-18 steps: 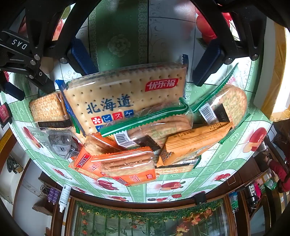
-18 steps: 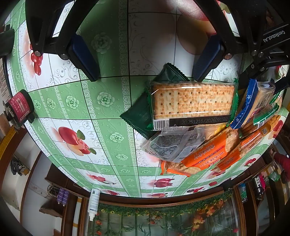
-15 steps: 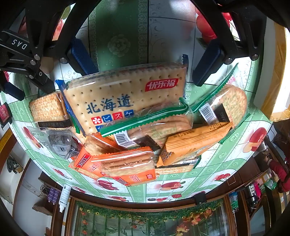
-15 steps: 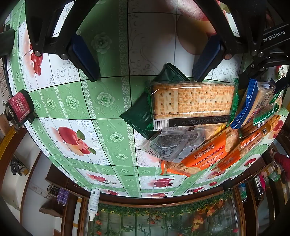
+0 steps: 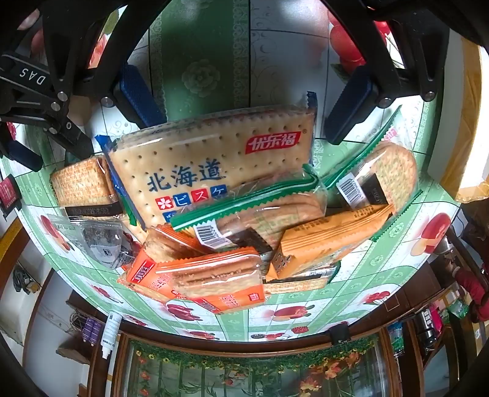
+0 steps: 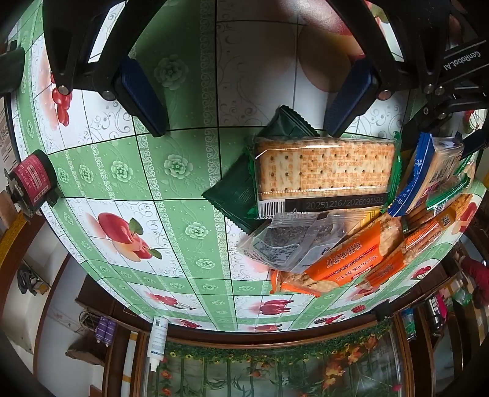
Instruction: Organize snacks
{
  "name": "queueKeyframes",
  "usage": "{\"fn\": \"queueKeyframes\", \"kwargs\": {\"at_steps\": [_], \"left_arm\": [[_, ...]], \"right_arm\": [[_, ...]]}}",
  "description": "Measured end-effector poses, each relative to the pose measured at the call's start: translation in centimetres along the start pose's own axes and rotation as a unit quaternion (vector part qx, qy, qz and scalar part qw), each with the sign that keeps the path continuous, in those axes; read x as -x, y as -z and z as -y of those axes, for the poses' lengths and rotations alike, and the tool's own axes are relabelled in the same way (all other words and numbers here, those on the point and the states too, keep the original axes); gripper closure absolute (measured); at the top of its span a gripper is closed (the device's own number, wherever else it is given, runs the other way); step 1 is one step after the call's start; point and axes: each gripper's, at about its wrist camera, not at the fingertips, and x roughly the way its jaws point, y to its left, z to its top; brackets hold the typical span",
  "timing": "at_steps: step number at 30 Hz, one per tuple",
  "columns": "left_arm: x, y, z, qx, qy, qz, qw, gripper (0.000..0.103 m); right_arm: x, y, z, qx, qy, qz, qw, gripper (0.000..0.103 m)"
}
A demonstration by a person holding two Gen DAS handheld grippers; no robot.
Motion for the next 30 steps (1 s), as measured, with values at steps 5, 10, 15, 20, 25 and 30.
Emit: {"fn": "queueKeyframes", "kwargs": {"at_steps": [5,10,15,20,25,30], "left_arm": [[2.0,0.4,-0.8,-0.004,-0.015,0.021,0.9997,0.000],[5.1,0.1,-0.7,-0.010,-0.026,0.066,0.9974,0.000],[6.7,-0.4,-1.3,-0.006,-0.027,0.090,0.9955,0.000],[7.5,-0.6,-1.6,-0.006,-0.027,0.102,0.9944,0.000],[7.8,-0.8,-1.6,-0.006,-0.026,0.105,0.9941,0.000],[7.7,-0.8,-1.9,-0.002,-0.027,0.106,0.9940,0.000]], "right_arm": [[1.4,-0.2,-0.1,0.012,0.010,0.014,1.000,0.001],[4.0,0.0,0.8,0.012,-0.012,0.041,0.999,0.000],[5.9,-0.2,0.6,0.016,-0.036,0.065,0.997,0.000],[6.3,-0.4,0.2,0.025,-0.053,0.071,0.996,0.000],[6.9,-0.6,0.0,0.032,-0.062,0.080,0.994,0.000],[6.8,-0.8,-0.6,0.041,-0.065,0.076,0.994,0.000]]}}
